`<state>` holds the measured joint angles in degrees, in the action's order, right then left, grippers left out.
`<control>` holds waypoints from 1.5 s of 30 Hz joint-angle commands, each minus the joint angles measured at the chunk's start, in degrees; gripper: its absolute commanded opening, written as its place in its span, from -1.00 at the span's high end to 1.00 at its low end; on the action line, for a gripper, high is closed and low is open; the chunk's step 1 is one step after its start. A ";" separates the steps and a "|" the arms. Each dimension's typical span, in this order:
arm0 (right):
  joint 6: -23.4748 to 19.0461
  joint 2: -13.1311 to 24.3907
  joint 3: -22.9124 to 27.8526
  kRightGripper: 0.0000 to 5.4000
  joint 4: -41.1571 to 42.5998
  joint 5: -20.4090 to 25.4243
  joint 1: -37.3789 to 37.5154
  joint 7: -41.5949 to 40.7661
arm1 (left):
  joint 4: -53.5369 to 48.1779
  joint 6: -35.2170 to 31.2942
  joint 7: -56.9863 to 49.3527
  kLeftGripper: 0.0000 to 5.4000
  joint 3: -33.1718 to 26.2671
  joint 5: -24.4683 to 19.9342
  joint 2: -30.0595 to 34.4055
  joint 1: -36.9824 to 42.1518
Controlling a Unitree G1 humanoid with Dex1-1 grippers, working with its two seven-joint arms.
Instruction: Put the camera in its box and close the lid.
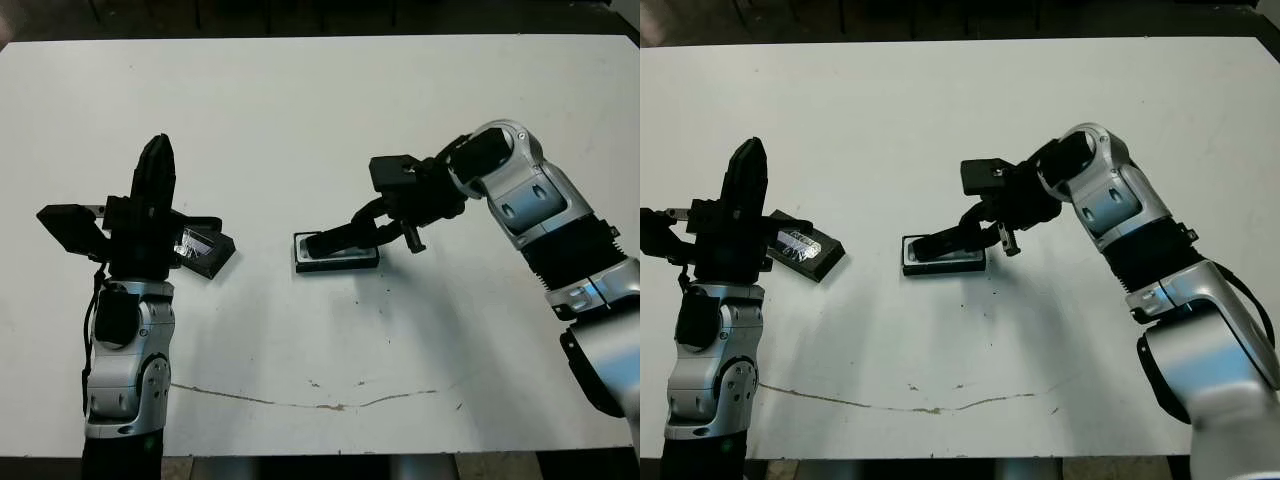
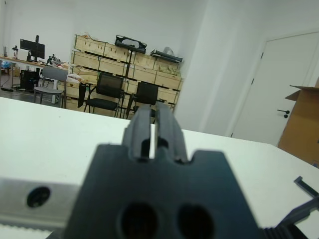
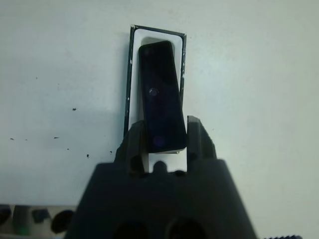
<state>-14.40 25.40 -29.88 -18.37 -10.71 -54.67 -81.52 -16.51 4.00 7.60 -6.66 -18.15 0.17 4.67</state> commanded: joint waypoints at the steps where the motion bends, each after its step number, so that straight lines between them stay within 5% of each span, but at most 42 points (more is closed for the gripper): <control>1: -2.61 0.94 -1.23 0.79 3.28 -1.67 1.60 1.07 | 0.49 -0.13 -0.13 1.00 -0.04 0.63 0.33 -1.15; 17: -9.84 2.13 -5.58 0.79 11.67 -5.93 1.89 0.05 | 1.22 0.85 -0.34 1.00 0.12 0.91 -0.29 -0.92; 30: -11.71 1.60 -8.93 0.79 11.52 -7.55 0.77 -1.29 | 1.21 1.30 -0.34 1.00 0.01 0.54 -0.18 -1.25; 36: -8.47 0.71 -10.39 0.79 11.78 -7.45 0.45 -1.23 | 1.29 1.50 -0.43 1.00 0.20 1.09 -0.10 -1.31; 45: -11.10 -2.28 -13.25 0.79 10.92 -8.08 -1.69 -2.42 | 1.71 1.77 -0.32 1.00 0.13 0.63 -0.45 -1.38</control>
<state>-25.77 25.16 -40.61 -7.65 -19.66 -57.01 -81.44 -15.66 6.07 7.56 -6.52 -17.85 -0.25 4.60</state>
